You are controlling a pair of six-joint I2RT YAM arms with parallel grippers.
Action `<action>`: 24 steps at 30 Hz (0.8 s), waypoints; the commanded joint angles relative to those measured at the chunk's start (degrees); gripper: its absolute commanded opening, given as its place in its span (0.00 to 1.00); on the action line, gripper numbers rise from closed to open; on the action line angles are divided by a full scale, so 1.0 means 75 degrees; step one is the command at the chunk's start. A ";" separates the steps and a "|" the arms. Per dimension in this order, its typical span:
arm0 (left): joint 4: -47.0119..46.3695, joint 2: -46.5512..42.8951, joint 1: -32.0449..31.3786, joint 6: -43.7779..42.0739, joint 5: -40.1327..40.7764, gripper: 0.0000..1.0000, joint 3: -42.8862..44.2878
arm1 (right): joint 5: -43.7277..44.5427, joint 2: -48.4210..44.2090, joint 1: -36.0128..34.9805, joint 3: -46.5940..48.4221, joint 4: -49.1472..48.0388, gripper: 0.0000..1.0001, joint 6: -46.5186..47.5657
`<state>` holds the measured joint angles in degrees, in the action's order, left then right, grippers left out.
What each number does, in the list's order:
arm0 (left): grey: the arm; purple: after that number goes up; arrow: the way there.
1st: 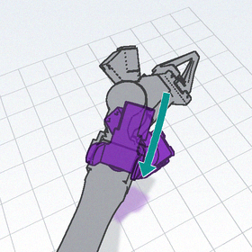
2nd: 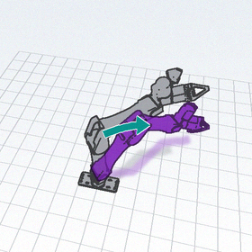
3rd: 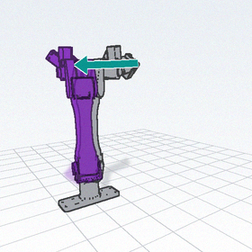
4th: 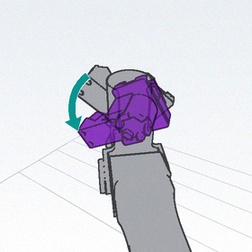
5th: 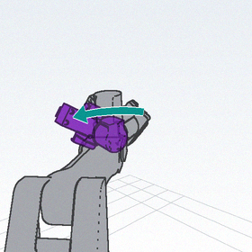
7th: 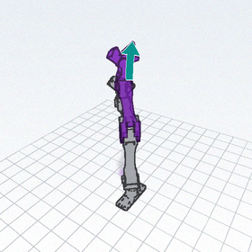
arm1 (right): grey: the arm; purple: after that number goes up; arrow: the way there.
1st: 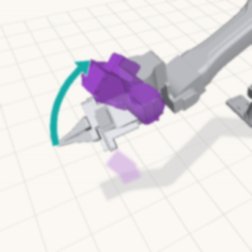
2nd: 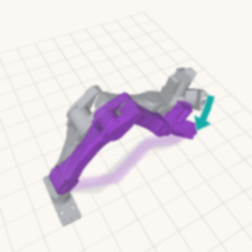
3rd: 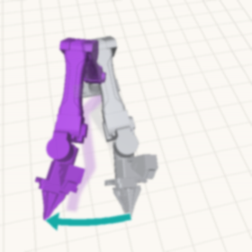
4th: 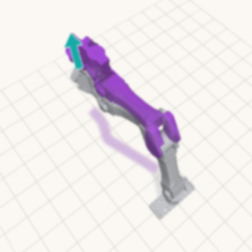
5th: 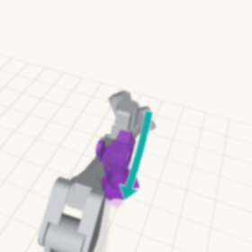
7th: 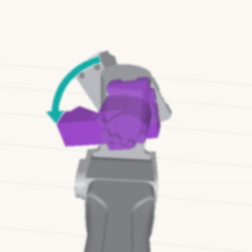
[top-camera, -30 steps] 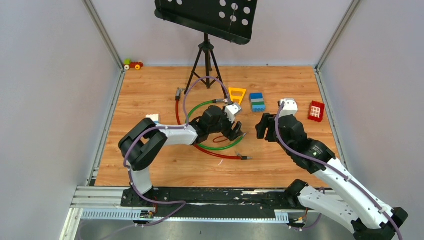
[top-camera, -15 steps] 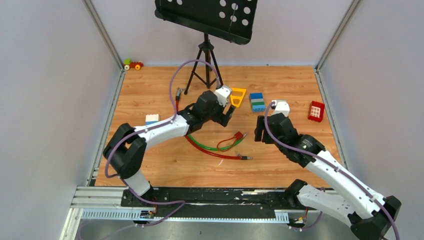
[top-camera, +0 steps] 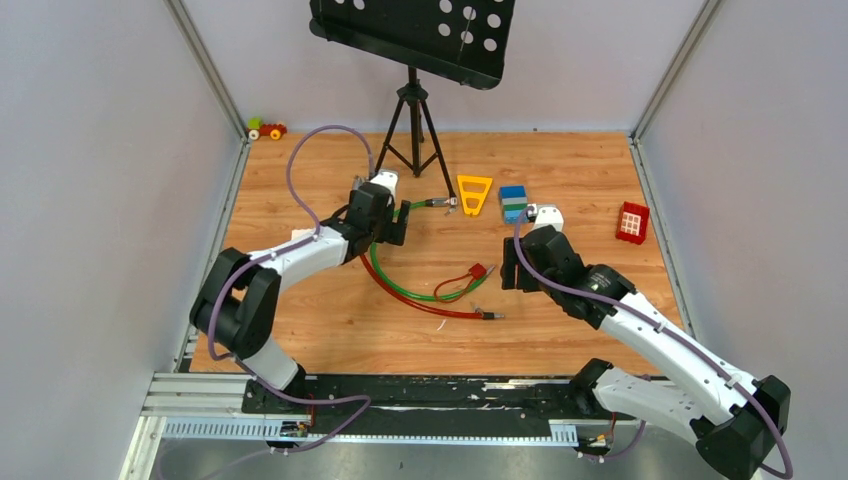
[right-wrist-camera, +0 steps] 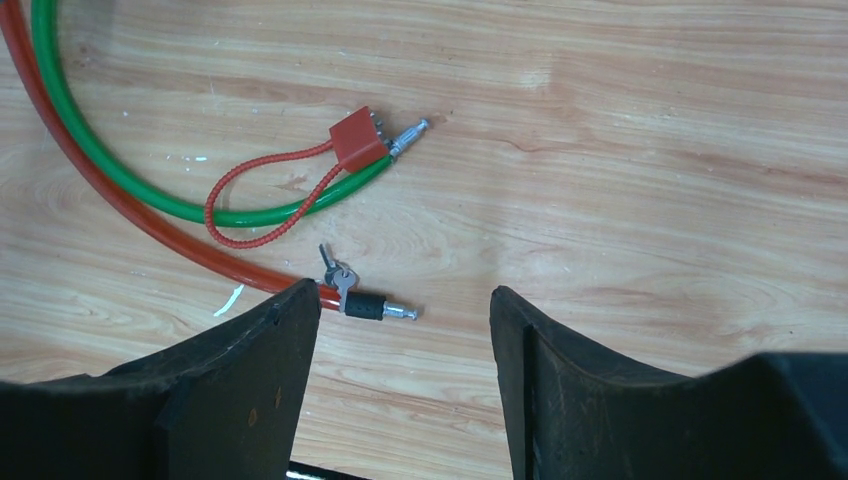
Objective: Lock with the key
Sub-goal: Move the lock to the center of the board.
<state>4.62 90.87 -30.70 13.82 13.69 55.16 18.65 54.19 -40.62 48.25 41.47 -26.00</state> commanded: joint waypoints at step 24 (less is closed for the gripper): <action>-0.0082 0.2612 0.0894 -0.0270 -0.1293 0.37 0.1153 | -0.0536 -0.0131 0.0034 -0.0044 -0.0379 0.61 0.0456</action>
<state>2.33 108.77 -24.16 11.88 7.90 64.03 14.63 54.11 -40.62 47.88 41.04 -22.74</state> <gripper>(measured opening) 0.468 0.620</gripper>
